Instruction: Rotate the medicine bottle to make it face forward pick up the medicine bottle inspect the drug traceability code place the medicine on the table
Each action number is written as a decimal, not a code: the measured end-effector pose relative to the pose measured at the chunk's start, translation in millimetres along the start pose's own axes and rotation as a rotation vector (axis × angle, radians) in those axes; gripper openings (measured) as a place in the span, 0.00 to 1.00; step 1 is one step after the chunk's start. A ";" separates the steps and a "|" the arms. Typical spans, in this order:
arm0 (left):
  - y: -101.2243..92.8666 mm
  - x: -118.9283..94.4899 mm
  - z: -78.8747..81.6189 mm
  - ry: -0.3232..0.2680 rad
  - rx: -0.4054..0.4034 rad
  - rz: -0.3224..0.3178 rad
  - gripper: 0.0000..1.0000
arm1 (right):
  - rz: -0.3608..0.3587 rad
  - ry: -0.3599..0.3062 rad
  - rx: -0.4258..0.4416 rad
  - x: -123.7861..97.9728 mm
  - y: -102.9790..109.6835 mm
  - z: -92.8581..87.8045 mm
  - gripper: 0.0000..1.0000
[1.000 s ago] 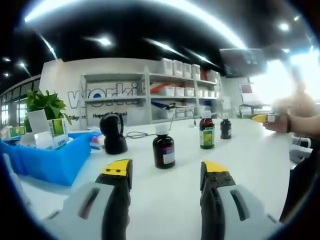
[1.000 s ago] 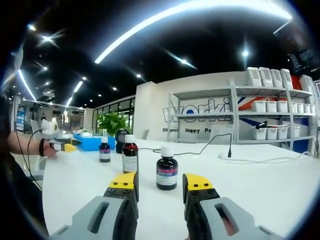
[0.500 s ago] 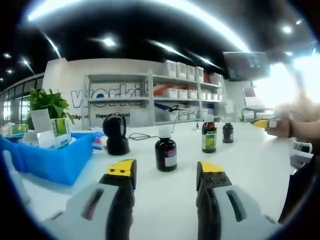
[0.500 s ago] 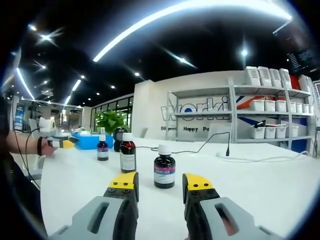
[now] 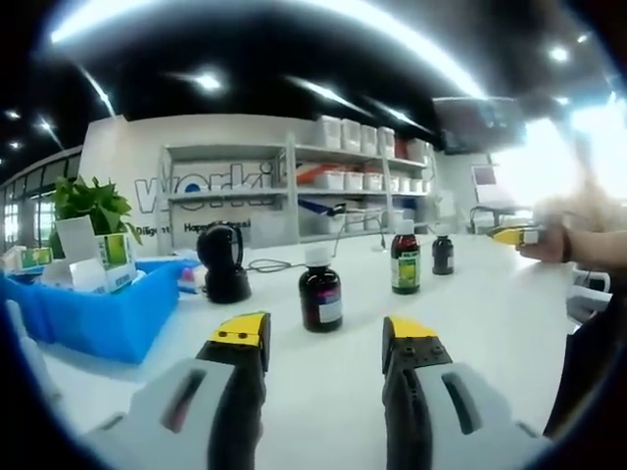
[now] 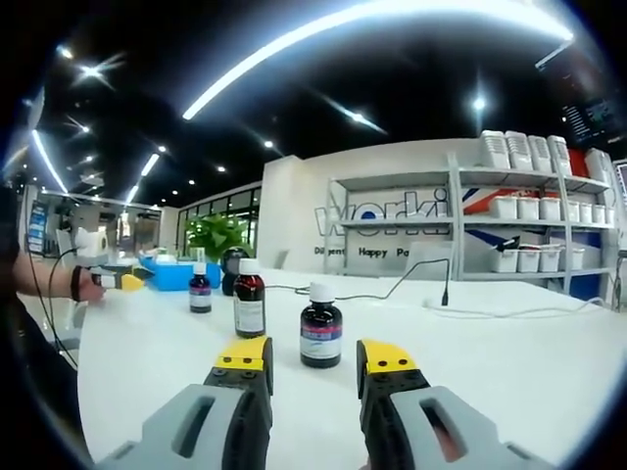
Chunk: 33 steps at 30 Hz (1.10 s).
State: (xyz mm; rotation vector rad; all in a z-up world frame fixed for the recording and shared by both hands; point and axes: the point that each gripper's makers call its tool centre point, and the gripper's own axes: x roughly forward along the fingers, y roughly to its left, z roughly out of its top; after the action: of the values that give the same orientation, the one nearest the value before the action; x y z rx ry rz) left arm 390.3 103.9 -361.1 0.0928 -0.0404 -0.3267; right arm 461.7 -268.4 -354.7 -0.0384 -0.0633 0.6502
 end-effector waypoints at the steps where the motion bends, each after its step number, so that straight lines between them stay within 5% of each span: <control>1: -0.4 0.7 -0.7 0.004 0.002 -0.003 0.37 | 0.002 -0.001 0.000 0.0 0.4 0.1 0.30; 7: -3.9 1.0 0.2 0.007 -0.051 -0.027 0.44 | 0.009 -0.003 -0.004 0.4 0.6 0.5 0.30; 12: -3.6 1.9 -4.7 0.022 -0.015 -0.020 0.50 | 0.018 0.000 -0.013 0.6 2.4 -0.2 0.30; 33: 2.9 -0.5 -3.2 -0.003 0.000 0.013 0.49 | 0.024 0.023 -0.017 0.7 2.9 -5.0 0.33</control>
State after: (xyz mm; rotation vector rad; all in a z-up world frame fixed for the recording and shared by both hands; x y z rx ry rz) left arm 390.9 107.1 -364.1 0.0916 -0.0439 -0.3139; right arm 460.9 -265.7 -359.8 -0.0633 -0.0461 0.6734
